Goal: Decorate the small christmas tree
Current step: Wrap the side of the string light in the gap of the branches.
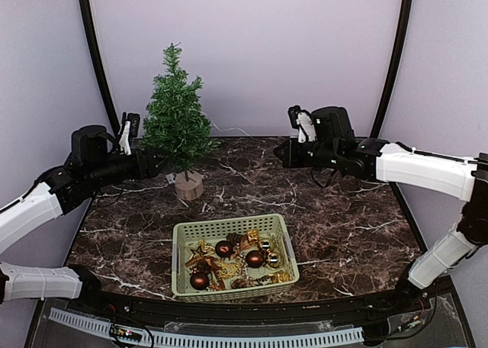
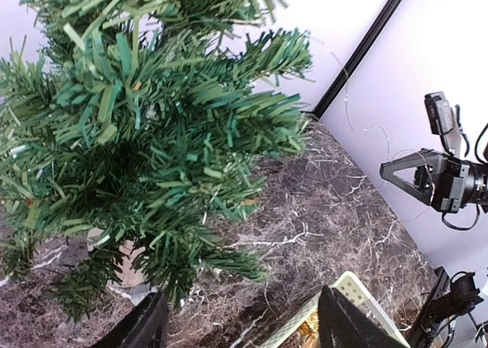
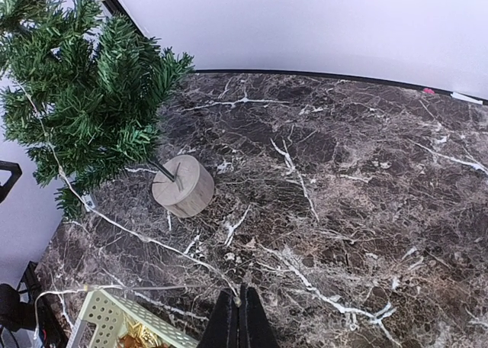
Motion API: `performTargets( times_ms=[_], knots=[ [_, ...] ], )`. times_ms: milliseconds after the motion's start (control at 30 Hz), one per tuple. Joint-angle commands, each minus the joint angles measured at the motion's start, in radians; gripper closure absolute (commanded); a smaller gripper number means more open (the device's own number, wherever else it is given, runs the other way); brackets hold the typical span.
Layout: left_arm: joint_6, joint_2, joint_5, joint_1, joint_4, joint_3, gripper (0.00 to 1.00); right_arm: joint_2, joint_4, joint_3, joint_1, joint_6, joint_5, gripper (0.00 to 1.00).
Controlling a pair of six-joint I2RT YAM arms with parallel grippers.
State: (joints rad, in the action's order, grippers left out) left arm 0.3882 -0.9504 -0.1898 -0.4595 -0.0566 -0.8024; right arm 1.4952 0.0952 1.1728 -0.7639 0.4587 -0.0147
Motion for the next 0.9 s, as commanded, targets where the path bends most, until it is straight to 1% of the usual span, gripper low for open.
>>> performTargets(
  times_ms=[0,133,200,300,367,400,433,467,500,533,567,600,633,700,867],
  knots=[
    [0.024,-0.04,0.037,-0.01,0.027,0.004,0.3,-0.046,-0.057,-0.018,0.005,0.012,0.01,1.0],
    [-0.006,-0.08,0.091,-0.01,0.032,-0.019,0.28,-0.062,-0.067,-0.03,0.005,0.013,0.01,1.0],
    [-0.021,-0.105,0.112,-0.011,0.036,-0.029,0.27,-0.064,-0.072,-0.033,0.005,0.014,0.034,1.0],
    [-0.043,-0.15,0.125,-0.011,0.04,-0.048,0.28,-0.065,-0.074,-0.034,0.005,0.013,0.038,1.0],
    [-0.055,-0.17,0.127,-0.011,0.039,-0.057,0.36,-0.071,-0.073,-0.036,0.005,0.012,0.034,1.0],
    [-0.057,-0.175,0.126,-0.011,0.043,-0.059,0.42,-0.076,-0.074,-0.038,0.005,0.01,0.032,1.0],
    [-0.064,-0.182,0.126,-0.011,0.045,-0.062,0.46,-0.083,-0.073,-0.04,0.005,0.008,0.029,1.0],
    [-0.067,-0.184,0.125,-0.011,0.046,-0.066,0.55,-0.089,-0.074,-0.043,0.005,0.003,0.033,1.0],
    [-0.073,-0.186,0.126,-0.011,0.045,-0.067,0.66,-0.096,-0.074,-0.046,0.005,-0.004,0.039,1.0],
    [-0.077,-0.185,0.128,-0.011,0.045,-0.068,0.72,-0.103,-0.076,-0.049,0.005,-0.014,0.047,1.0],
    [-0.081,-0.182,0.135,-0.011,0.045,-0.069,0.83,-0.11,-0.079,-0.053,0.005,-0.021,0.061,1.0],
    [-0.083,-0.179,0.141,-0.011,0.04,-0.069,0.87,-0.118,-0.084,-0.057,0.005,-0.035,0.08,1.0],
    [-0.087,-0.169,0.153,-0.011,0.036,-0.069,0.95,-0.126,-0.085,-0.061,0.006,-0.051,0.106,1.0],
    [-0.087,-0.149,0.17,-0.011,0.026,-0.062,1.0,-0.14,-0.074,-0.068,0.004,-0.083,0.165,1.0],
    [-0.082,-0.076,0.206,-0.003,0.008,-0.021,1.0,-0.19,-0.041,-0.103,-0.012,-0.14,0.305,1.0]
  ],
)
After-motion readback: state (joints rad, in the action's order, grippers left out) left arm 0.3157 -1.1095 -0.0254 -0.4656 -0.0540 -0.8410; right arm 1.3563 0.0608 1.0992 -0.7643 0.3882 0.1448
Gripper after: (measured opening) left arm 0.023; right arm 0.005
